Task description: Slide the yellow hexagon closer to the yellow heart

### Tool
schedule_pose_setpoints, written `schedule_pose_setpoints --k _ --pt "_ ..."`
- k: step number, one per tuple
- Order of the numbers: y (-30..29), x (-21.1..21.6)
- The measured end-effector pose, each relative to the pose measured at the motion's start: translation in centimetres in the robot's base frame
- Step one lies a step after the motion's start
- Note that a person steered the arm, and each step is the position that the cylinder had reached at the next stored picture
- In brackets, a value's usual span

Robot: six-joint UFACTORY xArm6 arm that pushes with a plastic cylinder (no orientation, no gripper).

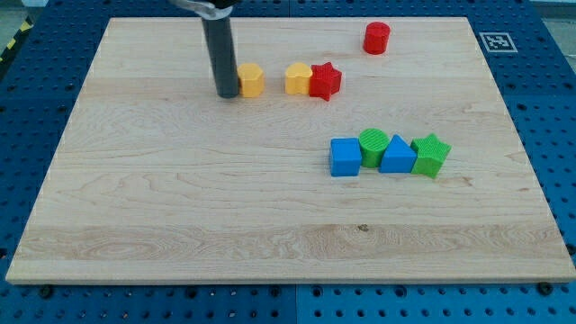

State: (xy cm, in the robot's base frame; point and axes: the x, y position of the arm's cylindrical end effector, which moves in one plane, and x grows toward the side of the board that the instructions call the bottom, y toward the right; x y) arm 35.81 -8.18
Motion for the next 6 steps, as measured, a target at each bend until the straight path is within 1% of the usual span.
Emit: schedule_pose_setpoints --k 2,3,4,5,6 --pt "1.1 -0.2" --pt "3.5 -0.3" --pt "2.2 -0.4" --pt "-0.1 -3.0" --pt "0.8 -4.8"
